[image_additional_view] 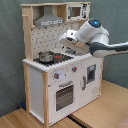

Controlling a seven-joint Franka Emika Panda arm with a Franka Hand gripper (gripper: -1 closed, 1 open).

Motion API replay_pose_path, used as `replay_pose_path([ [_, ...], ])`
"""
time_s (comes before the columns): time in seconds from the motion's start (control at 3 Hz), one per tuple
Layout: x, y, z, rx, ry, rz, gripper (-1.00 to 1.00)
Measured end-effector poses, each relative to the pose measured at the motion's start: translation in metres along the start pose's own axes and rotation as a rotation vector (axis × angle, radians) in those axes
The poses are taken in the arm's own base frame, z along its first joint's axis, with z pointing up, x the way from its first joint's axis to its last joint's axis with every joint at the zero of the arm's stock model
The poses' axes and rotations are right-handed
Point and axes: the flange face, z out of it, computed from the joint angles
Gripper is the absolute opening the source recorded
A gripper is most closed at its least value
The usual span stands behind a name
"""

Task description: Play with the kitchen

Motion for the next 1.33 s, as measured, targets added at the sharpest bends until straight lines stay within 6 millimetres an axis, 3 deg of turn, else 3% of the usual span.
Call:
replay_pose_path([
  [0.33, -0.018, 0.024, 0.015, 0.076, 0.008, 0.010, 1.00],
  [1.33, -0.019, 0.052, 0.045, 0.209, 0.032, 0.018, 1.00],
])
